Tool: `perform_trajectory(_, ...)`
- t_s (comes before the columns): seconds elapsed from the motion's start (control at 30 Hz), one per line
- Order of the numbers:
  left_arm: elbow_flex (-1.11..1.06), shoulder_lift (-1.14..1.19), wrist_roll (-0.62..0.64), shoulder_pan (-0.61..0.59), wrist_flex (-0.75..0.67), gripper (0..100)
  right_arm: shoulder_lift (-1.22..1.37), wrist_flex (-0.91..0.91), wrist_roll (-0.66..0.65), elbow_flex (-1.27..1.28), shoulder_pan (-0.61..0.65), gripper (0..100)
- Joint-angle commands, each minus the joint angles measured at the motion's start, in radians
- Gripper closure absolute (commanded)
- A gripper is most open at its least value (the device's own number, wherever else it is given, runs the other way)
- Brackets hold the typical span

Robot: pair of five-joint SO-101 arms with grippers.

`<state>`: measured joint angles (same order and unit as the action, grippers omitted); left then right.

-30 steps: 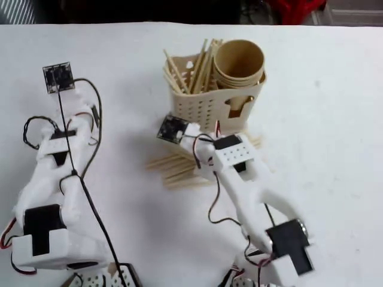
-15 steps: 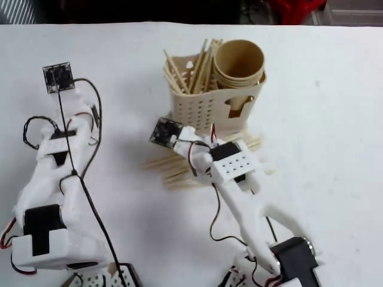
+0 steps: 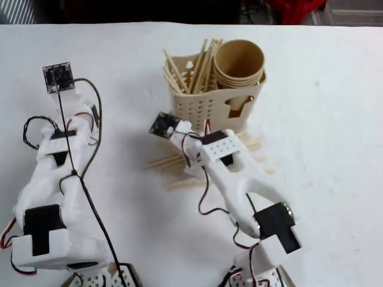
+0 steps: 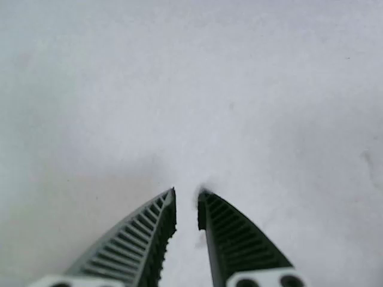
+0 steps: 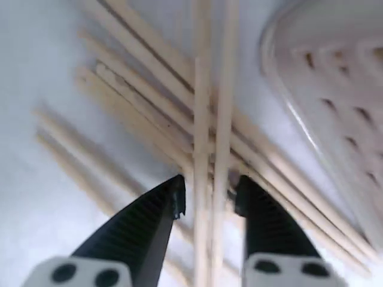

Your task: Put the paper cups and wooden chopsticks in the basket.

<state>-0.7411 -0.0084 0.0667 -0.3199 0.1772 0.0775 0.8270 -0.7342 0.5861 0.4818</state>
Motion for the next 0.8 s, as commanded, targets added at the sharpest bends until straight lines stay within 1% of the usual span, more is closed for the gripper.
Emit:
perform_trajectory(0.0,0.055,-0.005,0.003,0.010,-0.005,91,-0.008,-0.004,0.008,-0.011,0.002,98.2)
perform_trajectory(0.2,0.054,-0.005,0.003,0.010,-0.005,91,-0.065,0.004,0.009,0.003,0.002,98.2)
perform_trajectory(0.3,0.054,-0.005,0.003,0.010,-0.005,91,-0.134,0.004,0.009,0.041,0.008,98.2)
perform_trajectory(0.57,0.054,-0.005,0.003,0.010,-0.005,91,-0.490,0.004,0.009,0.190,0.013,98.2)
perform_trajectory(0.77,0.054,-0.005,0.003,0.010,-0.005,91,-0.725,0.005,0.103,0.236,0.013,98.2)
